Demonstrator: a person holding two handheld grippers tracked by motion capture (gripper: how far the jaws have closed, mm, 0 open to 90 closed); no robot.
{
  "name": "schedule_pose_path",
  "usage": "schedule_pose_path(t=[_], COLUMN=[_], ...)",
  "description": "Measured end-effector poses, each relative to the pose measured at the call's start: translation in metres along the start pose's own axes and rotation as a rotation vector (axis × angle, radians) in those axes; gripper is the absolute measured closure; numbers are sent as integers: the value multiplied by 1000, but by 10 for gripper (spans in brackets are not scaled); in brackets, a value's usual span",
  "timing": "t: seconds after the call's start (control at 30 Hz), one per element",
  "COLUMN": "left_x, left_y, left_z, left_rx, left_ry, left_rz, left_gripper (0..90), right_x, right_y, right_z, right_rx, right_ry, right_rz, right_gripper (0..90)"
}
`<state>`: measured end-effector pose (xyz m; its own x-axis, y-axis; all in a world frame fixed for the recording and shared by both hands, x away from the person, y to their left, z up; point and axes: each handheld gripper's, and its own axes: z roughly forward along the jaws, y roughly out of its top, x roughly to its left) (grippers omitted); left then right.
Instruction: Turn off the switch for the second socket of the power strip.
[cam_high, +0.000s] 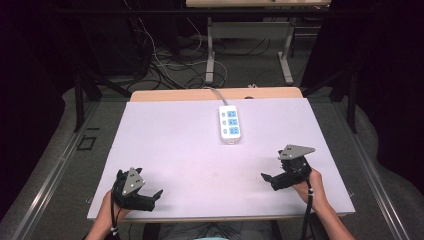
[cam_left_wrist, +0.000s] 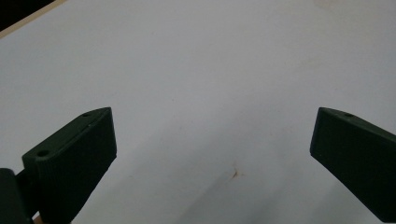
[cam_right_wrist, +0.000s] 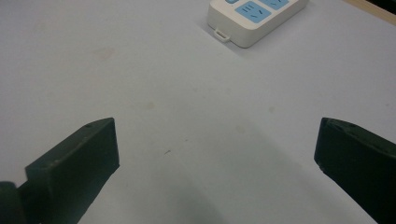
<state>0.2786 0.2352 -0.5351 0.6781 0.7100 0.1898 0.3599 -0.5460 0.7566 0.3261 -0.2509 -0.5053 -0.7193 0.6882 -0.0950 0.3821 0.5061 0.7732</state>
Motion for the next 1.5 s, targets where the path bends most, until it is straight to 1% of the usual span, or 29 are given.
schedule_pose_path(t=[0.1,0.13,0.2,0.23,0.27,0.3,0.4,0.43,0.47,0.5,0.53,0.63,0.67,0.7,0.73,0.8,0.83,0.87,0.97,1.0,1.07,1.1,1.13,1.2,1.23,1.33,1.4,1.43,1.5], left_x=[0,0,0,0,0,1,1,1,1,0,1,1,1,1,1,1,1,1,1,1,1,1,1,1,0,0,1,0,0], left_y=[0,0,0,0,0,0,0,0,0,0,0,0,0,0,0,0,0,0,0,0,0,0,0,0,0,-1,0,0,-1], left_z=[0,0,0,0,0,0,0,0,0,0,0,0,0,0,0,0,0,0,0,0,0,0,0,0,0,0,0,0,0], left_rx=[-1,0,0,2,2,4,4,4,4,4,4,4,4,4,4,5,3,3,3,4,3,4,3,4,2,2,3,4,2], left_ry=[1,1,0,1,1,10,9,10,10,8,11,10,10,10,10,8,10,11,11,10,11,9,7,8,2,1,4,6,3], left_rz=[-1,-1,0,5,5,16,15,16,15,11,16,15,16,16,16,12,16,15,16,18,16,16,11,14,1,-1,5,6,0], left_gripper=[5,4,4,4,4,4,4,4,4,4,4,4,4,4,4,5,4,4,4,5,4,4,5,4,4,4,4,4,4], right_x=[1,1,2,4,4,5,7,8,9,9,9,11,12,12,13,12,12,14,14,16,16,15,16,16,16,16,17,17,17], right_y=[-3,-4,-6,-7,-8,-9,-13,-14,-16,-17,-18,-22,-23,-23,-24,-26,-26,-26,-28,-28,-29,-29,-29,-30,-30,-31,-32,-32,-33], right_z=[-2,-4,-4,-5,-6,-6,-7,-7,-7,-8,-7,-9,-8,-9,-9,-9,-10,-10,-10,-11,-12,-12,-12,-14,-14,-15,-15,-16,-15], right_rx=[-5,7,-5,5,2,2,8,8,3,12,3,21,15,27,23,15,25,24,21,23,32,28,30,42,27,34,27,33,23], right_ry=[3,9,0,2,1,-1,2,-2,-6,4,-1,0,5,1,1,5,10,6,3,7,5,3,0,8,-4,1,-9,-8,-18], right_rz=[6,2,-9,2,-1,-5,1,-9,0,-2,-6,3,3,-3,4,-10,-11,6,-10,2,1,-9,6,5,10,7,5,6,5], right_gripper=[0,0,0,0,0,0,0,0,0,0,0,0,0,0,0,0,0,0,0,0,0,0,0,0,0,0,0,0,0])
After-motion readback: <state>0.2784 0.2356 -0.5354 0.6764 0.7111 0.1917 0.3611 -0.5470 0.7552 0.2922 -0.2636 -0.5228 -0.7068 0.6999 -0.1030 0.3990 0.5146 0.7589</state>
